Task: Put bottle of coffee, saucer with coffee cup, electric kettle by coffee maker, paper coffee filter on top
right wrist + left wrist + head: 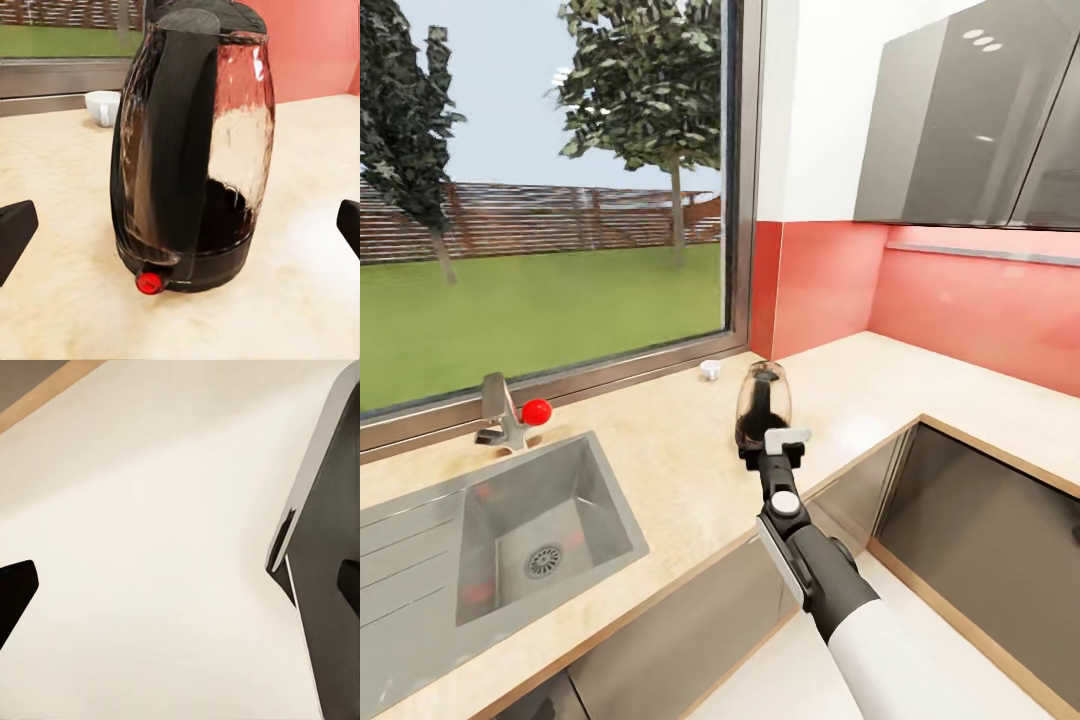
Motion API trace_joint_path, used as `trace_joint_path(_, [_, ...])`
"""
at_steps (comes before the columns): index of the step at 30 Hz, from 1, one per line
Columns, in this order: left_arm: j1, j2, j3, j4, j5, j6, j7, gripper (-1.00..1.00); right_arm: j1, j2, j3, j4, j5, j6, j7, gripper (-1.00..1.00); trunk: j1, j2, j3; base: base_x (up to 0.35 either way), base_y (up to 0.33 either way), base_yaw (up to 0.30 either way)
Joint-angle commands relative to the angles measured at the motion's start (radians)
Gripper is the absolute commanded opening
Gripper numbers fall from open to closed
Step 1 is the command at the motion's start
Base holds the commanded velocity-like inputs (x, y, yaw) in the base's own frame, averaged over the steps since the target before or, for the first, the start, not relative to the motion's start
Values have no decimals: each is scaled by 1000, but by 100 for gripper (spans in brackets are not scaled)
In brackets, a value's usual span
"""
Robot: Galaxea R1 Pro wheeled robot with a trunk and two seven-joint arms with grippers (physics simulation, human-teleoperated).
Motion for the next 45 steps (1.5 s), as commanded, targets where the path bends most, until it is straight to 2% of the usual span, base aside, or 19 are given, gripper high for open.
trace_joint_path(1, [0,0,4,-1,6,-6,-1,100,-1,0,3,-1,-1,-3,-6,100,0,-1,-1,0,0,0])
trace_joint_path(6, [1,0,5,-1,7,-6,-1,100,-1,0,3,1,-2,-22,-6,100,0,-1,-1,19,0,0])
trace_joint_path(45, [1,0,6,-1,7,-5,-1,100,-1,0,2,3,0,-23,-8,100,0,-1,-1,66,0,0])
